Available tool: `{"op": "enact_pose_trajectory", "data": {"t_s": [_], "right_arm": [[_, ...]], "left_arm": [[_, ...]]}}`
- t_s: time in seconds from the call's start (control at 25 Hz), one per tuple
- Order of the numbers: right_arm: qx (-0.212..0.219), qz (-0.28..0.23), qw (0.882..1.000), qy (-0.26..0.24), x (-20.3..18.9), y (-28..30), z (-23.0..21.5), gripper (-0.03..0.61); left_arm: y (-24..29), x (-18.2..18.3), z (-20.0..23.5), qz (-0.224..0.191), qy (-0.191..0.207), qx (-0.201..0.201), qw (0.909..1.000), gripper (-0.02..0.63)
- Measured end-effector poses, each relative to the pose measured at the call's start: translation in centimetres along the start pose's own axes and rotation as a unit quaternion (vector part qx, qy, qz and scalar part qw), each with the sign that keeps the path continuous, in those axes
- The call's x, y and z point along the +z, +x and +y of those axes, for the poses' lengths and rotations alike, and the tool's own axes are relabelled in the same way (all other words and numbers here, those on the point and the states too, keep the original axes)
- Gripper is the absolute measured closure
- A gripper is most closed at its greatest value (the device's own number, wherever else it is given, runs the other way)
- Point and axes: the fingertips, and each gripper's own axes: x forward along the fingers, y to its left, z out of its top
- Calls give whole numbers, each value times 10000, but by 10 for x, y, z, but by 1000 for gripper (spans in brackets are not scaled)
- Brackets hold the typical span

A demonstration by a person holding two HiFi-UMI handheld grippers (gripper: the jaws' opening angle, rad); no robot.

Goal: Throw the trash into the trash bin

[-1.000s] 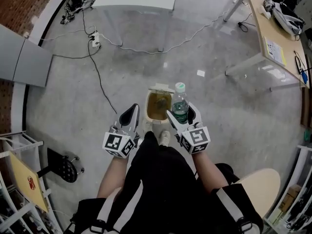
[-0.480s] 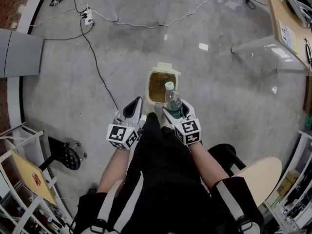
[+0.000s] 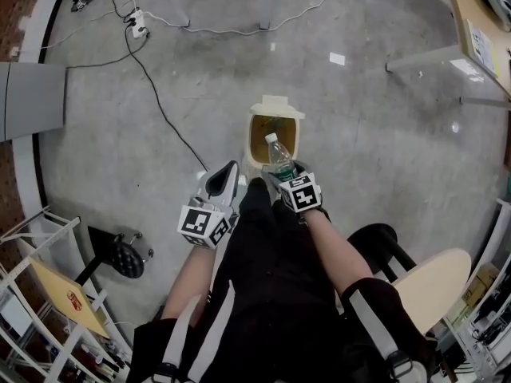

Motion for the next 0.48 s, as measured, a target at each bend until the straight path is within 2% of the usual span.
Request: {"op": "enact_pose_trajectory", "data": {"t_s": [0.2,0.36,0.48], "right_arm": [[-329,848,9955,-249,-2,30,-27,245],[-248,1209,9919,-286,-2,52,-33,244],[-440,1349,9895,-269,-2,57,-39,241]], "left_arm": [[1,8,8,-23,-19,14,10000,611],[-3,14,16,-28,-24,80,10000,611],[-9,13,24,-10,-66,169,9998,611]]}}
